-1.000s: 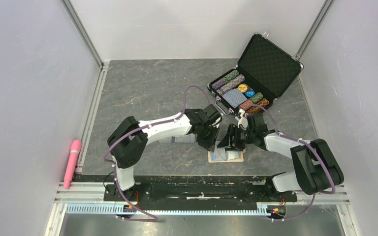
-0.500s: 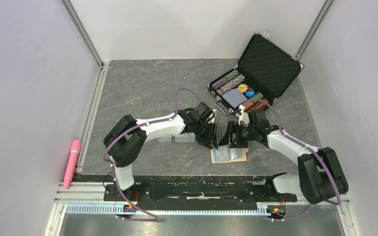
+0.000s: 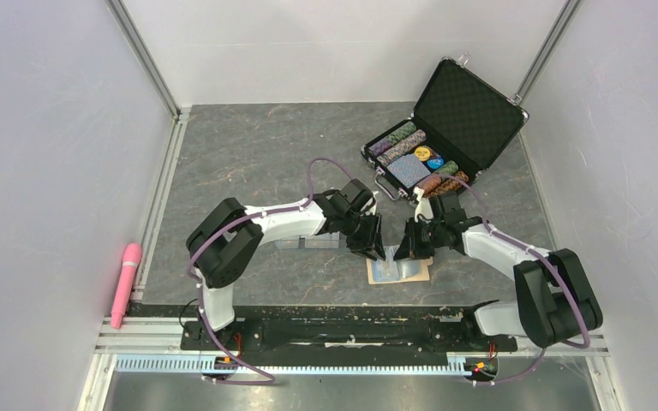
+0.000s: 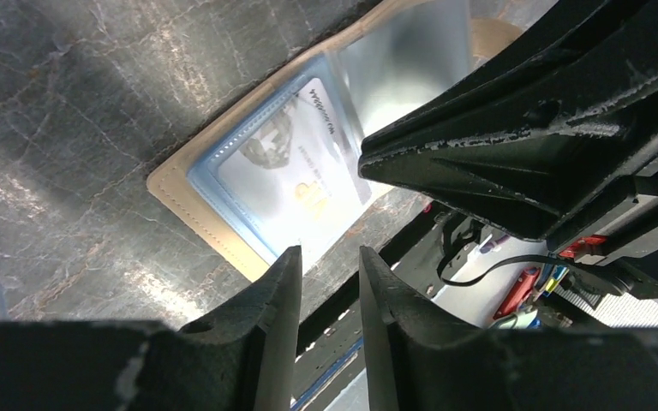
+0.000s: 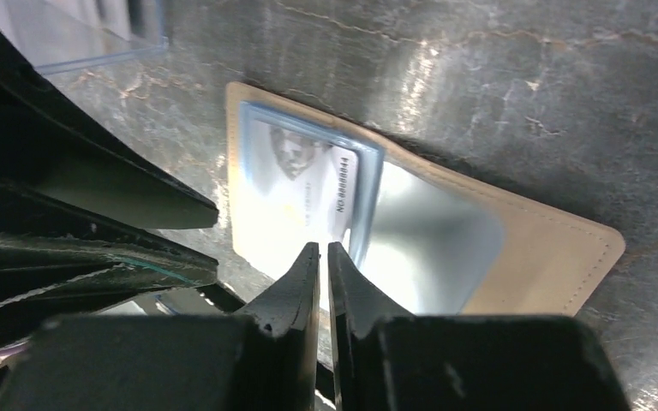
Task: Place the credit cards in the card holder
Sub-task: Insert the credit card into the card holder.
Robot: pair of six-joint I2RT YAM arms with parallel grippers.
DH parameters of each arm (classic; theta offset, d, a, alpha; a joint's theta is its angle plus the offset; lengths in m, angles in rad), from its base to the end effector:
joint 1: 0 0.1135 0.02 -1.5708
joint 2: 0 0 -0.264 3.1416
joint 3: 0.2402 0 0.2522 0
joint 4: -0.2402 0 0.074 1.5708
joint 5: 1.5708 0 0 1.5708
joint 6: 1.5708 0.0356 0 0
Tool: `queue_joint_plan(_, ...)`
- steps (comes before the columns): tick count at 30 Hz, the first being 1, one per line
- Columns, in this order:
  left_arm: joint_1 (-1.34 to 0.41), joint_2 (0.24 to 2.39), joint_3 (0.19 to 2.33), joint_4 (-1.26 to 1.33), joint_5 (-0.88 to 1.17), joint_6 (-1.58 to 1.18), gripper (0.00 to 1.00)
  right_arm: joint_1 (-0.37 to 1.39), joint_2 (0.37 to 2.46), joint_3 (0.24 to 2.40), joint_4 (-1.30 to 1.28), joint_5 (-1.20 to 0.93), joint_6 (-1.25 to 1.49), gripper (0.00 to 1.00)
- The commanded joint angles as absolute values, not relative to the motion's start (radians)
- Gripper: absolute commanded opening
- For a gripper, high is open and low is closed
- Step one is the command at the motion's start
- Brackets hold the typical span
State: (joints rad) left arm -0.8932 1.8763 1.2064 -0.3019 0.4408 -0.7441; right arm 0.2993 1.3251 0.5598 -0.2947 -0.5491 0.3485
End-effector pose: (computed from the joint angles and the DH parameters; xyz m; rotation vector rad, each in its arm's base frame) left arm 0.2318 -0.3122 0.1725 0.4088 2.8269 -1.0787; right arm 0.2095 0.0841 0.1521 -0.1311 2.6841 0.9383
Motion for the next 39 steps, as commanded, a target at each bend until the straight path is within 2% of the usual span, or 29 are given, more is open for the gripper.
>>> queue_joint_plan(1, -0.893, 1.909, 1.204, -0.284, 0.451, -0.765, 0.38, 0.303, 1.370, 0.549, -0.271, -0.507, 0.302, 0.08)
queue_joint_plan(10, -0.895, 1.952, 1.218, -0.316, 0.430, -0.744, 0.44, 0.304, 1.441, 0.525, -0.243, -0.488, 0.270, 0.01)
queue_joint_plan(30, -0.894, 1.886, 1.190, -0.094, 0.515, -0.788, 0.42, 0.303, 1.447, 0.532, -0.208, -0.553, 0.318, 0.00)
queue_joint_plan(39, -0.894, 1.878, 1.200, -0.053, 0.531, -0.812, 0.35, 0.300, 1.381, 0.550, -0.189, -0.598, 0.377, 0.11)
